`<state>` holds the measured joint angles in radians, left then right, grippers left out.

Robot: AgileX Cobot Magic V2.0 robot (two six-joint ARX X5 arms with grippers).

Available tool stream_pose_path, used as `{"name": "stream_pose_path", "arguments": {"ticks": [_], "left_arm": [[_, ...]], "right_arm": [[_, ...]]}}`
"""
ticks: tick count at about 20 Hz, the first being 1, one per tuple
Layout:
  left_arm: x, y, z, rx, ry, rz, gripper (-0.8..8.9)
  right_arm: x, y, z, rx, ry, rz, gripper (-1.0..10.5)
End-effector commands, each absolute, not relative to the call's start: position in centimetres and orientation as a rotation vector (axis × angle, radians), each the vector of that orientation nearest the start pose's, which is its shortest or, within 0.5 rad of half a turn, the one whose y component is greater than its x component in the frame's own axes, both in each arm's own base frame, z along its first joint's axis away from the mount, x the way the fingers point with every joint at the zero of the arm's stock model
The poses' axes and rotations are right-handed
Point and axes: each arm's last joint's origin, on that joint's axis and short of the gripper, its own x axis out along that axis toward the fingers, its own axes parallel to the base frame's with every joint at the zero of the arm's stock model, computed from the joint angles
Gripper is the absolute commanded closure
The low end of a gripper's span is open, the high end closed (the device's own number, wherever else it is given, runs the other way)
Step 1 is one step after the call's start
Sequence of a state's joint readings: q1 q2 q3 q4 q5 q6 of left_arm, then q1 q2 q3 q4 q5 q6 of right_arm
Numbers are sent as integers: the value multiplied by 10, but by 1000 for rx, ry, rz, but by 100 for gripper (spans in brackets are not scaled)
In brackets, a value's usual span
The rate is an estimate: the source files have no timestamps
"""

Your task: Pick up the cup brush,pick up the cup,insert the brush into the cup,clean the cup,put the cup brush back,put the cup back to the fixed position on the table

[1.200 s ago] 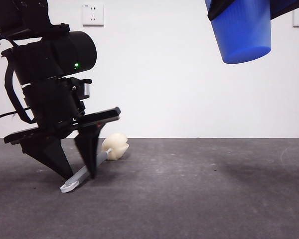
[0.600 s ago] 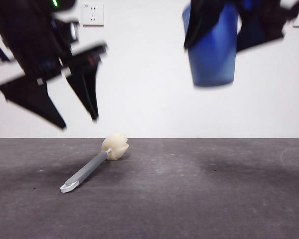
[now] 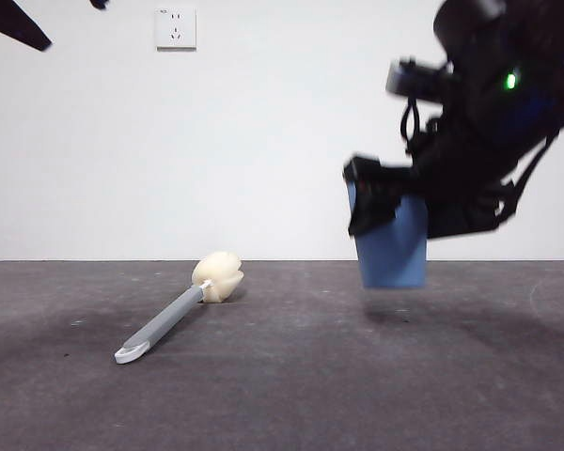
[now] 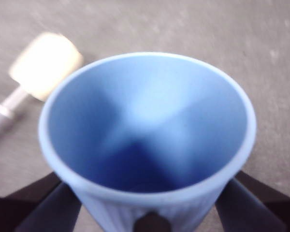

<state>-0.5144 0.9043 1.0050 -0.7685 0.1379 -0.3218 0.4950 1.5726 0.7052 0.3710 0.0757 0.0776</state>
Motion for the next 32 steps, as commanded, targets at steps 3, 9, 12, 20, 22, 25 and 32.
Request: {"name": "stream_pose_path", "arguments": {"ticks": [3,9,12,20,22,25,32], "left_arm": [[142,-85,336,-158,760,-514,498],[142,-85,336,-158,759,-513,498],[142,-85,336,-158,760,-513,498],[142,-85,336,-156,761,-514,498],[141,-84,335,-152,774,-511,498],[140,-84,333,-142,793,-508,498],[140,-84,333,-142,795,-508,498]], "right_arm": [[283,145,155,-83,476,433,959],[287,143,140,-121,511,456,959],[287,143,135,-126,541,459,958],[278,138,122,-166,709,434,560],[277,137,122,-169,720,433,552],[276,136,131,-164,702,434,422],[262,130,167,-147,662,434,402]]}}
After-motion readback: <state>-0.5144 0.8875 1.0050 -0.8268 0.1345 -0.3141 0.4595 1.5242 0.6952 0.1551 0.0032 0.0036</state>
